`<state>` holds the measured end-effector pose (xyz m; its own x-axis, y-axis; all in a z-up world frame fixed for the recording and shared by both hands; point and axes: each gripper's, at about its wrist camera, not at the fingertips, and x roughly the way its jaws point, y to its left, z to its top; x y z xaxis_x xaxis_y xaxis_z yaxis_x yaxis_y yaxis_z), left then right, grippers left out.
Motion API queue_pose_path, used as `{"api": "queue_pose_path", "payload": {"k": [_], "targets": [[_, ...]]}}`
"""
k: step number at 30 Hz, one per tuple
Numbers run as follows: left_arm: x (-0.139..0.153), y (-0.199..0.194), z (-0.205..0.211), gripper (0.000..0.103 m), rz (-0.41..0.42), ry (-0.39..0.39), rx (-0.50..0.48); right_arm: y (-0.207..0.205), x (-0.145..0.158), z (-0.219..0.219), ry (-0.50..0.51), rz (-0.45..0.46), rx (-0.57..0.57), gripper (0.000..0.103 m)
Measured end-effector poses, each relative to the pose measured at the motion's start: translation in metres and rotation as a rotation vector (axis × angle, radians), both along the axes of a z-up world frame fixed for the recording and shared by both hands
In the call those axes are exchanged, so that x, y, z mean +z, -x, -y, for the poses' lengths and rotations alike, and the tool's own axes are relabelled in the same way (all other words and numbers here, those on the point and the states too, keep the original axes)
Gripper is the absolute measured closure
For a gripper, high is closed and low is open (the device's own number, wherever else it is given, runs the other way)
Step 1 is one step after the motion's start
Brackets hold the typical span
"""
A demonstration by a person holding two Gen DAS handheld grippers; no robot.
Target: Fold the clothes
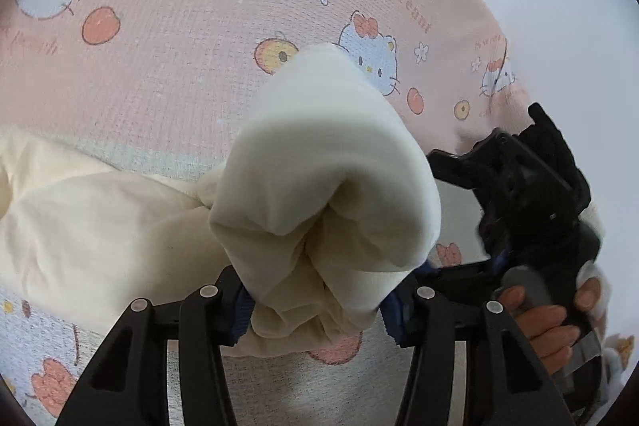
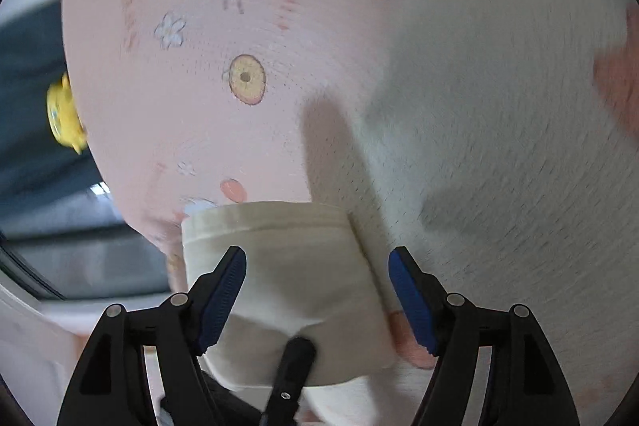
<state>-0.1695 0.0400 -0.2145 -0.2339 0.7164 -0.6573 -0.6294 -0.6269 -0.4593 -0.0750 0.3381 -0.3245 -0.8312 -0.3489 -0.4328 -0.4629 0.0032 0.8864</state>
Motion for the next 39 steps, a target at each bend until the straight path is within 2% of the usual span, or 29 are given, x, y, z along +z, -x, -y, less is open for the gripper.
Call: {"api": "queue_pose_path", "payload": {"k": [1, 3, 4, 5, 7, 11, 13, 15, 18, 24, 28, 34, 39], "targets": [[-0.003, -0.004, -0.007, 0.054, 0.010, -0.009, 0.002, 0.002, -0.004, 0.003, 0.026, -0.008, -0.001, 0.026], [-0.001, 0.029, -0.047, 0.054, 0.029, -0.023, 0.012, 0.011, -0.013, 0.011, 0.073, -0.020, 0.022, 0.018], [-0.002, 0.033, -0.049, 0.054, 0.041, -0.032, 0.015, 0.013, -0.018, 0.014, 0.103, -0.028, 0.020, 0.012], [-0.003, 0.037, -0.050, 0.054, 0.052, -0.042, 0.019, 0.014, -0.023, 0.017, 0.140, -0.048, 0.010, 0.010], [-0.005, 0.045, -0.053, 0.054, 0.075, -0.061, 0.026, 0.016, -0.032, 0.022, 0.208, -0.087, -0.008, 0.010], [-0.006, 0.047, -0.045, 0.055, 0.112, -0.109, 0.030, 0.023, -0.025, 0.027, 0.173, -0.111, 0.016, 0.012], [-0.005, 0.050, -0.037, 0.055, 0.149, -0.154, 0.028, 0.024, -0.022, 0.030, 0.157, -0.126, 0.016, 0.020], [-0.003, 0.055, -0.029, 0.055, 0.194, -0.218, 0.028, 0.025, -0.015, 0.032, 0.126, -0.129, 0.032, 0.027], [0.009, 0.060, -0.014, 0.055, 0.217, -0.322, 0.041, 0.029, 0.005, 0.034, 0.071, -0.162, 0.070, 0.033], [0.042, 0.054, 0.007, 0.055, 0.143, -0.399, 0.040, 0.048, 0.070, 0.060, -0.153, -0.240, 0.201, 0.035], [0.041, 0.053, 0.032, 0.055, 0.185, -0.453, 0.048, 0.054, 0.086, 0.078, -0.226, -0.249, 0.259, 0.035], [0.032, 0.052, 0.060, 0.055, 0.171, -0.416, 0.094, 0.081, 0.104, 0.110, -0.419, -0.174, 0.356, 0.035], [0.025, 0.054, 0.081, 0.055, 0.172, -0.392, 0.139, 0.092, 0.096, 0.124, -0.452, -0.157, 0.411, 0.035]]}}
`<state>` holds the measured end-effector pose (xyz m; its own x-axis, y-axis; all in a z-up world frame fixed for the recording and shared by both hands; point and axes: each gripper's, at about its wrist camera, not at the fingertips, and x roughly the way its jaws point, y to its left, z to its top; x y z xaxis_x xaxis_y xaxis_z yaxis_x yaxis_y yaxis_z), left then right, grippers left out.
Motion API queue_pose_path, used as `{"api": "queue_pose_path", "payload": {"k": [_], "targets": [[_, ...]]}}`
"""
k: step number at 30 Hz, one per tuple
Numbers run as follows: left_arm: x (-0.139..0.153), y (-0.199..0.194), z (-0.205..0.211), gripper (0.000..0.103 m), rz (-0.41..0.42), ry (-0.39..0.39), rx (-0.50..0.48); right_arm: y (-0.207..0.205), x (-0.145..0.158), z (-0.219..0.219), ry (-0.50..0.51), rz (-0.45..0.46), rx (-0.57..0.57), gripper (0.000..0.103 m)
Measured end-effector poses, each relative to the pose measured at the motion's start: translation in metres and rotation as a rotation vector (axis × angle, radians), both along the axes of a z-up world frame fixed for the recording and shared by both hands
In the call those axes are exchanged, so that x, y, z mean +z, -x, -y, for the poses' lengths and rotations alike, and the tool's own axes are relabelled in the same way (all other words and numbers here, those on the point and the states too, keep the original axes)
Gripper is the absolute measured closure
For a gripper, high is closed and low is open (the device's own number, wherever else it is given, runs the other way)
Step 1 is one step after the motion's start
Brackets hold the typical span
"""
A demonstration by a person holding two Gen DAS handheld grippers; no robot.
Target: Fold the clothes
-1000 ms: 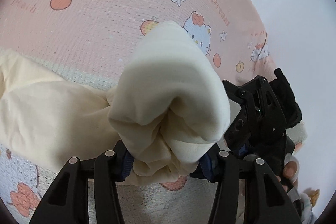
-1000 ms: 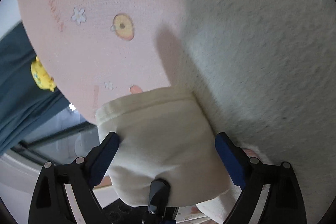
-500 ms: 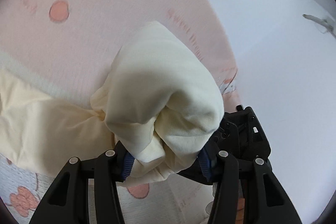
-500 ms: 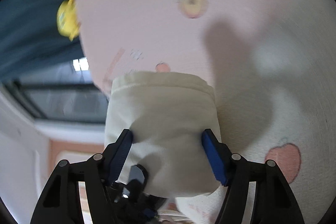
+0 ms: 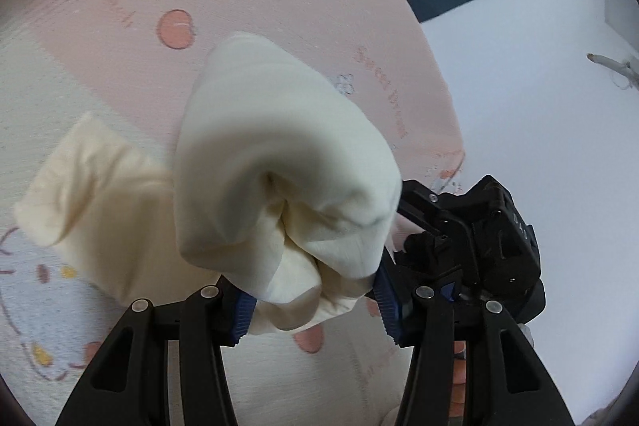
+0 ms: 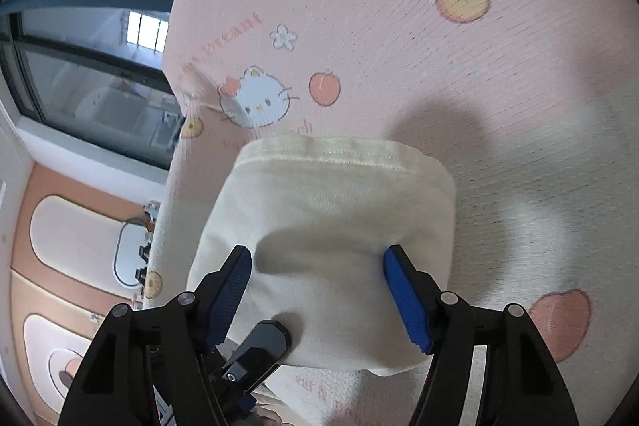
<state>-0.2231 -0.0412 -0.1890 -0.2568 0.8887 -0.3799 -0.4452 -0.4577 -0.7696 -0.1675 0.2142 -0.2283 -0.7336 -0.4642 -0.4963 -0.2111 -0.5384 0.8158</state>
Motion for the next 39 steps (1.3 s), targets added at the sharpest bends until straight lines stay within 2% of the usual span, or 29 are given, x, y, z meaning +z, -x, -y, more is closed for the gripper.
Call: {"api": "queue_pose_path", "payload": {"k": [5, 8, 11, 14, 16, 20, 23, 24, 28, 30, 34, 38, 39], "targets": [[-0.013, 0.003, 0.019, 0.055, 0.021, -0.031, 0.032, 0.016, 0.001, 0.009, 0.004, -0.018, 0.054, 0.035], [-0.047, 0.008, 0.029, 0.055, 0.142, -0.134, 0.074, 0.024, -0.002, 0.016, -0.048, 0.021, 0.071, 0.035], [-0.072, 0.002, 0.033, 0.055, 0.207, -0.262, 0.117, 0.027, -0.006, 0.020, -0.062, 0.036, 0.074, 0.035], [-0.086, -0.002, 0.031, 0.055, 0.270, -0.325, 0.138, 0.026, -0.009, 0.021, -0.062, 0.038, 0.089, 0.034], [-0.086, -0.001, 0.032, 0.055, 0.265, -0.321, 0.132, 0.025, -0.011, 0.020, -0.062, 0.043, 0.101, 0.034], [-0.072, 0.001, 0.031, 0.054, 0.233, -0.241, 0.098, 0.021, -0.013, 0.016, -0.030, 0.036, 0.087, 0.035], [-0.059, 0.000, 0.031, 0.053, 0.213, -0.186, 0.110, 0.013, -0.007, 0.007, -0.025, 0.040, 0.042, 0.035], [-0.057, 0.008, 0.024, 0.051, 0.205, -0.164, 0.119, 0.010, -0.005, 0.003, -0.026, 0.044, 0.025, 0.034], [-0.041, 0.016, 0.017, 0.027, 0.177, -0.082, 0.181, -0.004, -0.010, -0.008, -0.052, 0.104, -0.035, 0.027], [-0.034, 0.016, 0.016, 0.026, 0.177, -0.057, 0.208, -0.011, -0.014, -0.013, -0.065, 0.139, -0.063, 0.027], [-0.026, 0.021, 0.011, 0.026, 0.187, -0.011, 0.237, -0.013, -0.030, -0.018, 0.044, 0.180, -0.077, 0.027], [-0.022, 0.018, 0.013, 0.025, 0.217, 0.033, 0.237, -0.008, -0.031, -0.015, 0.034, 0.185, -0.068, 0.026], [-0.021, 0.017, 0.016, 0.021, 0.227, 0.033, 0.231, -0.008, -0.032, -0.016, 0.042, 0.183, -0.069, 0.025]]}}
